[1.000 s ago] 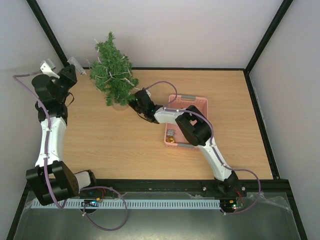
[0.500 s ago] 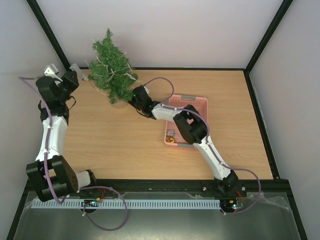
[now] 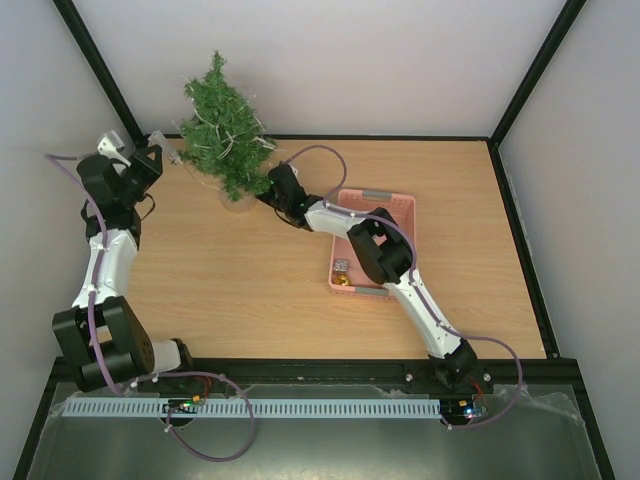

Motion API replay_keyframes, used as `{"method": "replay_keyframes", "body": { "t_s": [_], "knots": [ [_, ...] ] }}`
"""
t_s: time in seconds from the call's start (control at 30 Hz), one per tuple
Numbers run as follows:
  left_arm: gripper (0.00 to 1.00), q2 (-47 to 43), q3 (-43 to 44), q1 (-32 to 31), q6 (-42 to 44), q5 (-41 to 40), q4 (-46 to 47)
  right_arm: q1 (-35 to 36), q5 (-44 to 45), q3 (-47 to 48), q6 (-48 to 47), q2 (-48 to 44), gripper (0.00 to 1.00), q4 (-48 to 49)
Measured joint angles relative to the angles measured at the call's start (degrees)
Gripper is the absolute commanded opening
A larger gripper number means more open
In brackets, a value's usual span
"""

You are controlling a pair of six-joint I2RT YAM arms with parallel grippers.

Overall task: Decorate the small christmas tree
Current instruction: Wrap the decoration item around the Christmas tree.

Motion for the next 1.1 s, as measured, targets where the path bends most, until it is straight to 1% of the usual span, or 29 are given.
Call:
{"method": "replay_keyframes", "body": {
  "t_s": [0.17,0.37,0.57,0.67,0.93,1.1],
  "knots": [
    [0.02,3.32,0.22,1.03,-0.11,2.16,1.92,-0.2,-0.33,0.57,-2.23,0.15,0.25,-0.57],
    [0.03,10.21,4.26,1.64,0.04,4.61,1.75,-0.22,-0.42,0.57,-3.67,0.15,0.25,-0.66],
    [0.03,14.38,5.55,1.22,-0.5,6.43,2.97,-0.31,-0.81,0.57,-4.0,0.15,0.25,-0.61],
    [0.02,16.52,7.65,0.96,-0.46,6.93,2.93,-0.33,-0.79,0.55,-4.22,0.15,0.25,-0.61],
    [0.03,18.86,12.02,0.42,-0.5,6.84,3.41,-0.35,-0.81,-0.26,-5.09,0.0,0.25,0.42],
    [0.03,23.15,17.62,-0.39,0.85,7.06,1.22,-0.35,-0.79,-0.42,-5.77,-0.11,0.25,0.59]
  ]
}}
